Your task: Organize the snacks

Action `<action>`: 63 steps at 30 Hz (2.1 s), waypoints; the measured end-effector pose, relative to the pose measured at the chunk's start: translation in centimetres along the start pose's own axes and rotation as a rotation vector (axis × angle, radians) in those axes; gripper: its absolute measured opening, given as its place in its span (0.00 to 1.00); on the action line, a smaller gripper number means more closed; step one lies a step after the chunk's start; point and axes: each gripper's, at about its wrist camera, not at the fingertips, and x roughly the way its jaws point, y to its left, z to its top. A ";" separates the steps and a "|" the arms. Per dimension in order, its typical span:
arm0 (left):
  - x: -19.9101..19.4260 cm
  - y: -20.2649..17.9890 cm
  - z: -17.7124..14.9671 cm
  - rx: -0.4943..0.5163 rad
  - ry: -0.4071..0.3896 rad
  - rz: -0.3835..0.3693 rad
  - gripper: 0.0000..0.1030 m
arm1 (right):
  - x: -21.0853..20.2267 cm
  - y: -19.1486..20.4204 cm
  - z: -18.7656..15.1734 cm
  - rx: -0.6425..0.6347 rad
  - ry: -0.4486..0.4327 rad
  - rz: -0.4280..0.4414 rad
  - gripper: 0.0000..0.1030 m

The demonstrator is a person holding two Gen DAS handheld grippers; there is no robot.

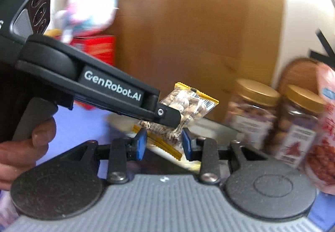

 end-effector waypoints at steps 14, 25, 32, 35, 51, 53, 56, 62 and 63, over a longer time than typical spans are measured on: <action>-2.6 2.5 -4.1 0.029 0.031 -0.011 0.45 | -3.7 -4.5 -5.8 0.308 0.040 0.173 0.47; -2.6 4.9 -9.6 -0.097 0.142 0.021 0.38 | -3.2 1.9 -7.8 0.243 0.137 0.212 0.45; -9.6 7.8 -12.4 -0.215 0.042 0.014 0.38 | -5.5 8.2 -7.4 0.099 0.072 0.248 0.44; -12.4 9.1 -12.7 -0.240 -0.023 0.024 0.38 | -7.2 11.4 -7.3 0.002 0.003 0.264 0.46; -16.3 12.5 -14.9 -0.317 -0.034 0.053 0.56 | -6.3 14.5 -7.9 -0.089 0.088 0.296 0.53; -16.4 12.6 -15.1 -0.311 -0.031 0.057 0.57 | -5.8 15.0 -7.9 -0.103 0.099 0.301 0.53; -16.4 13.1 -15.5 -0.316 -0.019 0.072 0.59 | -5.5 16.3 -7.9 -0.168 0.103 0.307 0.53; -14.6 14.1 -16.3 -0.350 0.048 0.021 0.44 | -2.8 18.4 -8.0 -0.290 0.107 0.296 0.52; -14.4 14.0 -16.5 -0.349 0.031 0.022 0.44 | -2.4 18.7 -8.1 -0.308 0.095 0.280 0.51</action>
